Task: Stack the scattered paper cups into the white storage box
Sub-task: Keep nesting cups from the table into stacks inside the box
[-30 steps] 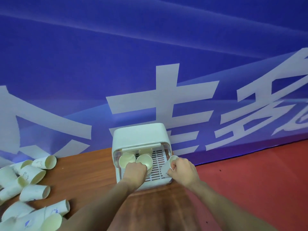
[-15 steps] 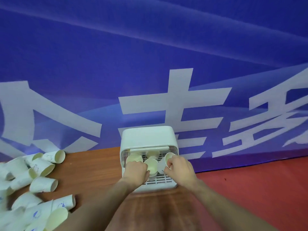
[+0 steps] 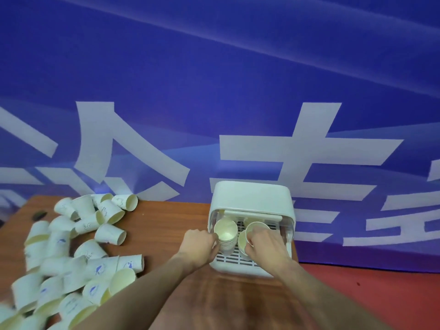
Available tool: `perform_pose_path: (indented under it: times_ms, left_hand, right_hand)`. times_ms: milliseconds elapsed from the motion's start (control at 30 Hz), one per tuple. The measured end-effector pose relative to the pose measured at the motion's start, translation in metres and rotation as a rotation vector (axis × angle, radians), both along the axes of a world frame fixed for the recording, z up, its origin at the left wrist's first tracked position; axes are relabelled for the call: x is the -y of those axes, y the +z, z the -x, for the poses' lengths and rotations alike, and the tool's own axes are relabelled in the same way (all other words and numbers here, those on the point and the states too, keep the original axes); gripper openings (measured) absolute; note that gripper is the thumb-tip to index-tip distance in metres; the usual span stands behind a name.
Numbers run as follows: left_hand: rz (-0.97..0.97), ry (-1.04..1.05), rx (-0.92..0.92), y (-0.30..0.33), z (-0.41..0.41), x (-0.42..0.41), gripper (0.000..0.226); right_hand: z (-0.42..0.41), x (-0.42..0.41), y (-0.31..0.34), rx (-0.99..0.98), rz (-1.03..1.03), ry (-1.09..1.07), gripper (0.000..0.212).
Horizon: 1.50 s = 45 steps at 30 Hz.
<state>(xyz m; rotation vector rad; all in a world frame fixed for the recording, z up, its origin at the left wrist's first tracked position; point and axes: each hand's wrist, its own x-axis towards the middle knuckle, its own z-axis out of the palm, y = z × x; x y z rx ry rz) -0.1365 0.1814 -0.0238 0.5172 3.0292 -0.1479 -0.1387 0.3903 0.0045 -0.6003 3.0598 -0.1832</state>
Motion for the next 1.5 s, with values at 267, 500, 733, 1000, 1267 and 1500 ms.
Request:
perform_pose_path:
  times_ms: [267,500,733,1000,1267,1500]
  left_hand:
    - [-0.147,-0.037,-0.081,-0.014,0.010,0.005,0.030]
    - [-0.192,-0.021,-0.099,-0.031,0.012,0.004,0.036]
    - [-0.213,-0.037,-0.103,-0.035,0.014,0.005,0.045]
    - [-0.250,-0.027,-0.161,-0.031,0.008,0.030,0.054]
    - [-0.199,0.031,-0.199,-0.012,-0.019,0.058,0.080]
    - [-0.184,0.156,-0.112,-0.006,-0.055,0.111,0.095]
  right_hand:
    - [0.008,0.016,-0.021,-0.036,-0.169,0.127,0.025]
    - [0.014,0.001,-0.037,0.101,-0.220,0.131,0.015]
    - [0.021,-0.002,-0.051,0.271,-0.278,0.137,0.035]
    - [0.017,-0.001,-0.040,0.066,-0.050,0.059,0.023]
    - [-0.007,0.035,-0.005,-0.068,0.002,0.170,0.049]
    - [-0.024,0.098,0.001,0.103,-0.052,0.266,0.079]
